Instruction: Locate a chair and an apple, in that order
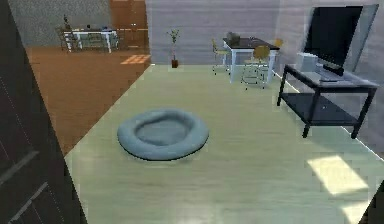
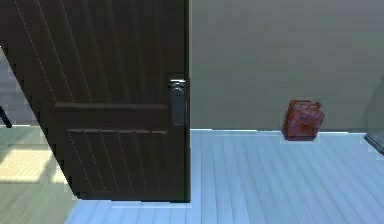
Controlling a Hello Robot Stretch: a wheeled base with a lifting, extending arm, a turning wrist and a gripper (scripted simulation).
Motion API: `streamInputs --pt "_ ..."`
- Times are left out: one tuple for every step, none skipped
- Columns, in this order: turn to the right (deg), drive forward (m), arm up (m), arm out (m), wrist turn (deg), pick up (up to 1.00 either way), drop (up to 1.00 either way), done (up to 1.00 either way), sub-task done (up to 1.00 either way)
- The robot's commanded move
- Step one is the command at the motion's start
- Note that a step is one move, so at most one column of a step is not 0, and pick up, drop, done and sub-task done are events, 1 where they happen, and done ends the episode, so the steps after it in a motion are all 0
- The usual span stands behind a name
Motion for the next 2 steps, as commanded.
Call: streamInputs --pt "-3.0 0.0 0.0 0.0 0.0 0.0 0.0 0.0 0.0" --pt "0.0 1.0 0.0 0.0 0.0 0.0 0.0 0.0 0.0"
